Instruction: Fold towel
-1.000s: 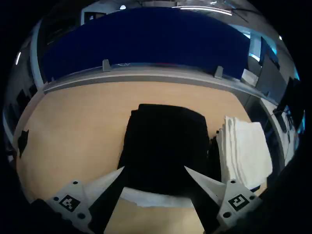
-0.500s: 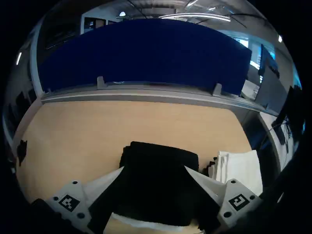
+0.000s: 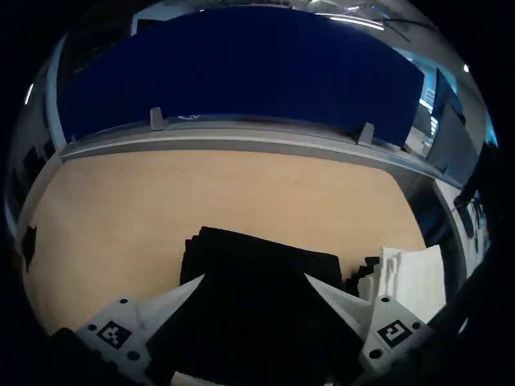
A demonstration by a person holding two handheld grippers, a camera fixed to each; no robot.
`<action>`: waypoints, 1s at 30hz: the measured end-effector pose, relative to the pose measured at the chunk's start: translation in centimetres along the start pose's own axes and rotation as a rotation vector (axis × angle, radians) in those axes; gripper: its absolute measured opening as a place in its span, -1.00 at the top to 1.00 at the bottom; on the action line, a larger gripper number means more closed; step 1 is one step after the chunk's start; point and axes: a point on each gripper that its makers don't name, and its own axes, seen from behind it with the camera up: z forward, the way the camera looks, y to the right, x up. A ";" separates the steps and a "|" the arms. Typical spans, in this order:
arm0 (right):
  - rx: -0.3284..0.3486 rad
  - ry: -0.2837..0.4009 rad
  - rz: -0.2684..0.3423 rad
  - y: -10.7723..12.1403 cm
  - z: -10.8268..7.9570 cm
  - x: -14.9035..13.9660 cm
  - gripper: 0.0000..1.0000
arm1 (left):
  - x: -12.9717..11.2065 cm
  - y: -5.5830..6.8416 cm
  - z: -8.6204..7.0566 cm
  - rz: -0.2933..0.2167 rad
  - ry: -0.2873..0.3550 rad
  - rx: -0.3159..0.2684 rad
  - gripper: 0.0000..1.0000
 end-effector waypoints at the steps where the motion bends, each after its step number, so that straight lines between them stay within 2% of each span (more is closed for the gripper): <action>1: 0.000 0.000 0.002 0.0 0.2 -0.1 -1.00 | -0.1 -0.1 0.0 0.001 -0.001 0.002 -0.82; 8: 0.006 -0.001 0.028 -0.1 0.8 -0.4 -1.00 | -0.2 -0.1 -0.3 -0.001 -0.003 0.007 -0.81; 17: 0.019 0.002 0.027 -0.2 0.1 0.1 -1.00 | 0.0 0.2 -0.2 0.005 0.003 0.000 -0.82; 23: 0.032 0.058 0.035 -0.7 -2.9 1.9 -1.00 | 0.7 0.3 0.0 0.001 0.020 -0.010 -0.82; 30: 0.024 0.093 0.040 -0.9 -7.1 2.3 -1.00 | 1.6 0.4 -0.1 -0.008 0.043 -0.030 -0.82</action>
